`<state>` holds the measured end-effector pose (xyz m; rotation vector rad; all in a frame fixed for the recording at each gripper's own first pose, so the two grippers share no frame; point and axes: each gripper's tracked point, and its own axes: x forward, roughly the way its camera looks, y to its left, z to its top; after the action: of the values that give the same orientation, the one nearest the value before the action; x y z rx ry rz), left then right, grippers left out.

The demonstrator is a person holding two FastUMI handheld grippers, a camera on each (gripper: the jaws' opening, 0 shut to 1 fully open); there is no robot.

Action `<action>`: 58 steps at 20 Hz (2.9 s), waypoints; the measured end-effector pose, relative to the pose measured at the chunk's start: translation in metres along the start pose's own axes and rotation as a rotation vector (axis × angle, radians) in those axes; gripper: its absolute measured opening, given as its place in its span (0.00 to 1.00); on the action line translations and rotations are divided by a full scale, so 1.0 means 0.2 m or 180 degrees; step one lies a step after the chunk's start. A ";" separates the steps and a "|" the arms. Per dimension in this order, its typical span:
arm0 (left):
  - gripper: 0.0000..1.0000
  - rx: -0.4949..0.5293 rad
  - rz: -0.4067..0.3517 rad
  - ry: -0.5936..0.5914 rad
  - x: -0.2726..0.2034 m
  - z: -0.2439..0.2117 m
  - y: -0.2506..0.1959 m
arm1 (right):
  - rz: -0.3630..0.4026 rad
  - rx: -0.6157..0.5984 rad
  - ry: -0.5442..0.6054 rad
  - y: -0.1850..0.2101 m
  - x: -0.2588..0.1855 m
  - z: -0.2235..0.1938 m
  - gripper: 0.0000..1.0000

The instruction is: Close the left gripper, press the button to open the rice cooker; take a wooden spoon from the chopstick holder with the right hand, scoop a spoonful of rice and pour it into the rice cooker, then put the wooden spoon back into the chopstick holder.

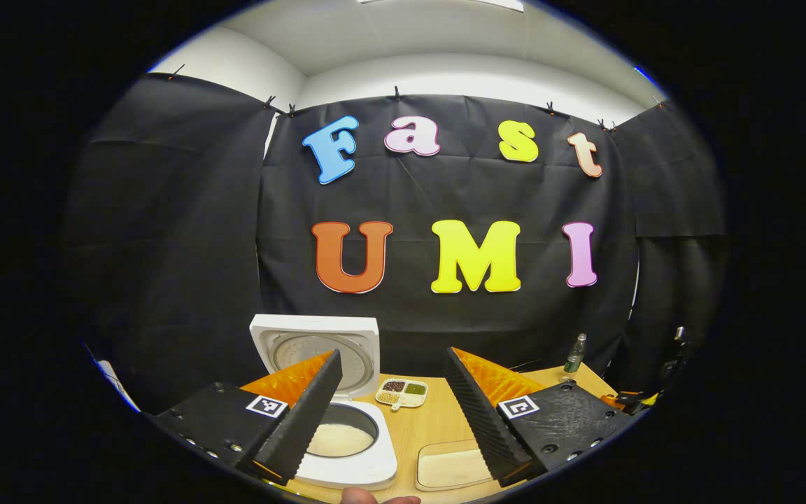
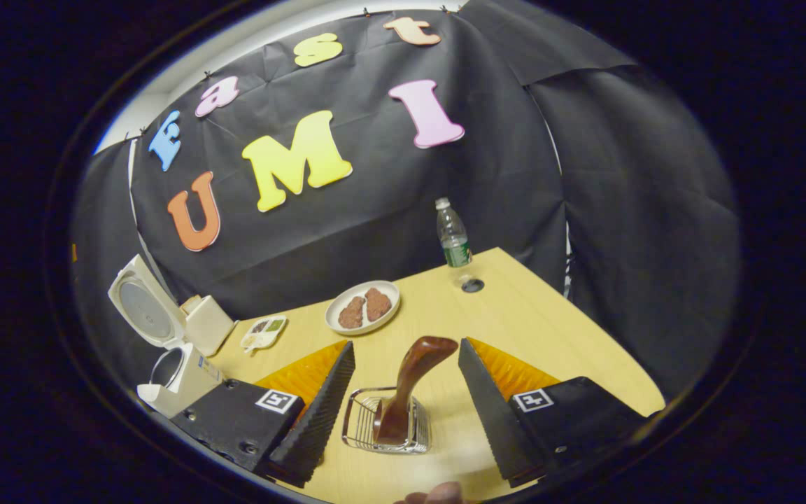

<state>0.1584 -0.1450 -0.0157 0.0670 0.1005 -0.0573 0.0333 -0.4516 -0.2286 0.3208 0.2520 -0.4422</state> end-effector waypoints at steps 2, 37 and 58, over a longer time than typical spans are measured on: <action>0.95 -0.0018 0.0057 -0.0026 0.07 0.06 0.09 | -0.0041 -0.0118 -0.0191 0.02 -0.09 0.13 0.96; 0.97 -0.0201 0.0119 0.1409 0.55 -0.56 0.48 | -0.0326 -0.0496 -0.0563 0.65 -1.16 0.14 0.99; 0.97 -0.0463 0.0177 0.2448 0.10 -1.31 0.42 | -0.0118 -0.0456 -0.0315 0.81 -1.17 0.00 1.00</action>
<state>0.1578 -0.0440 -0.2727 -0.0573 0.8703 0.0343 -0.0970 -0.2251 -0.1176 0.1537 0.1922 -0.4728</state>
